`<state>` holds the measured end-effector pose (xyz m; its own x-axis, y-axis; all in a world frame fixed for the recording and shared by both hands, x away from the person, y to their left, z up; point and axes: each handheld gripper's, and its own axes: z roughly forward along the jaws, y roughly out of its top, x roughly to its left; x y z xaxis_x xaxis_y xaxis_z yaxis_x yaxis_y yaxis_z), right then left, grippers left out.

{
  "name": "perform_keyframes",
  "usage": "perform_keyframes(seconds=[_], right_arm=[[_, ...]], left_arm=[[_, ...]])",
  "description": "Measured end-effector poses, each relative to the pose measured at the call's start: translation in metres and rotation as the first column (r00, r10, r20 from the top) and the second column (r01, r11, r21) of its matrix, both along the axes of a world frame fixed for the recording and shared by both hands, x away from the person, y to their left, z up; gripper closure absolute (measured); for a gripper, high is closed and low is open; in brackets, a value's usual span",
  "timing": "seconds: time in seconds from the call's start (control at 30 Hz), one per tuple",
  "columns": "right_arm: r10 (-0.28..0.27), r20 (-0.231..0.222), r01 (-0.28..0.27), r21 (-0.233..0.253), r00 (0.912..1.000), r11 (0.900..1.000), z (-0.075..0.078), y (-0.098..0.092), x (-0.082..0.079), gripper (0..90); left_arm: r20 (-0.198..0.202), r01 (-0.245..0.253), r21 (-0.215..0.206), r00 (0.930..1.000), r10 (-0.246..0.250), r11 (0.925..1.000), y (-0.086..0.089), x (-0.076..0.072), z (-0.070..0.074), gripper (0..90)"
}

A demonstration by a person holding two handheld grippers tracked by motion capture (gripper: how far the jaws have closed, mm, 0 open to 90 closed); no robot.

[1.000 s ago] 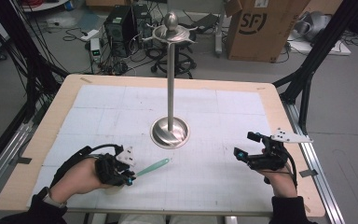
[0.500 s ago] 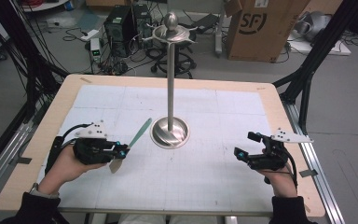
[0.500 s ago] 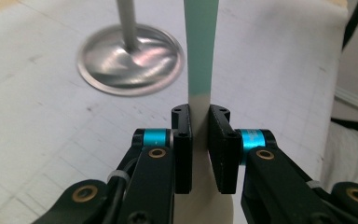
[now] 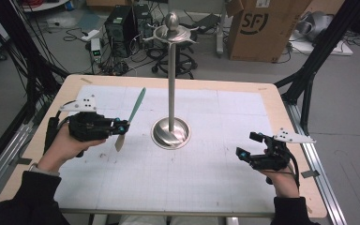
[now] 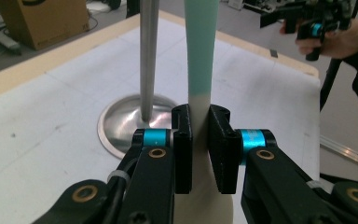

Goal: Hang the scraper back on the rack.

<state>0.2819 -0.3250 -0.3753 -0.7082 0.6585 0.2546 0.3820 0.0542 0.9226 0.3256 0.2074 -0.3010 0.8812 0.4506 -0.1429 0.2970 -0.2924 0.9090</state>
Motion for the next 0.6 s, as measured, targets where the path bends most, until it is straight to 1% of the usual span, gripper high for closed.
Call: perform_keyframes(seconds=[0.03, 0.07, 0.13, 0.2, 0.27, 0.3, 0.4, 0.47, 0.53, 0.57, 0.6], right_arm=[[0.004, 0.003, -0.004, 0.001, 1.0000, 1.000, 0.000, 0.000, 0.000, 1.1], [0.004, 0.002, -0.004, 0.004, 1.0000, 1.000, 0.001, 0.000, 0.000, 1.1], [0.003, 0.005, -0.003, 0.010, 1.0000, 1.000, 0.001, 0.000, -0.001, 1.2], [0.003, 0.007, -0.003, 0.013, 1.0000, 1.000, 0.002, -0.001, -0.001, 1.2], [0.002, 0.006, -0.002, 0.015, 1.0000, 1.000, 0.002, -0.001, -0.001, 1.2], [0.000, 0.007, 0.000, 0.018, 1.0000, 1.000, 0.002, -0.002, -0.001, 1.1], [-0.002, 0.009, 0.002, 0.021, 1.0000, 1.000, 0.002, -0.003, -0.001, 1.2], [-0.003, 0.007, 0.003, 0.021, 1.0000, 1.000, 0.002, -0.003, -0.001, 1.1], [-0.003, 0.006, 0.003, 0.022, 1.0000, 1.000, 0.002, -0.003, -0.001, 1.2], [-0.004, 0.008, 0.004, 0.021, 1.0000, 1.000, 0.002, -0.004, -0.001, 1.1], [-0.003, 0.006, 0.003, 0.023, 1.0000, 1.000, 0.002, -0.004, -0.001, 1.2]], left_arm=[[0.003, 0.002, -0.012, 1.0000, -0.002, 0.9999, -0.001, 0.002, 0.004, 80.5], [0.010, -0.002, -0.015, 0.9999, 0.002, 0.9999, -0.001, 0.003, 0.007, 80.5], [0.028, -0.004, -0.001, 0.9996, 0.004, 1.0000, -0.001, 0.008, 0.015, 80.5], [0.041, -0.009, -0.001, 0.9991, 0.009, 1.0000, -0.002, 0.012, 0.022, 80.5], [0.052, -0.012, -0.010, 0.9986, 0.012, 0.9999, -0.002, 0.016, 0.028, 80.5], [0.051, -0.012, -0.021, 0.9986, 0.013, 0.9997, -0.002, 0.018, 0.031, 80.5], [0.073, -0.019, -0.025, 0.9971, 0.021, 0.9995, -0.004, 0.022, 0.038, 80.5], [0.086, -0.024, -0.046, 0.9959, 0.028, 0.9987, -0.006, 0.023, 0.042, 80.5], [0.096, -0.021, -0.080, 0.9950, 0.029, 0.9966, -0.006, 0.025, 0.047, 80.5], [0.098, -0.026, -0.089, 0.9946, 0.035, 0.9957, -0.006, 0.026, 0.049, 80.5], [0.101, -0.033, -0.089, 0.9940, 0.041, 0.9955, -0.006, 0.027, 0.052, 80.5]])
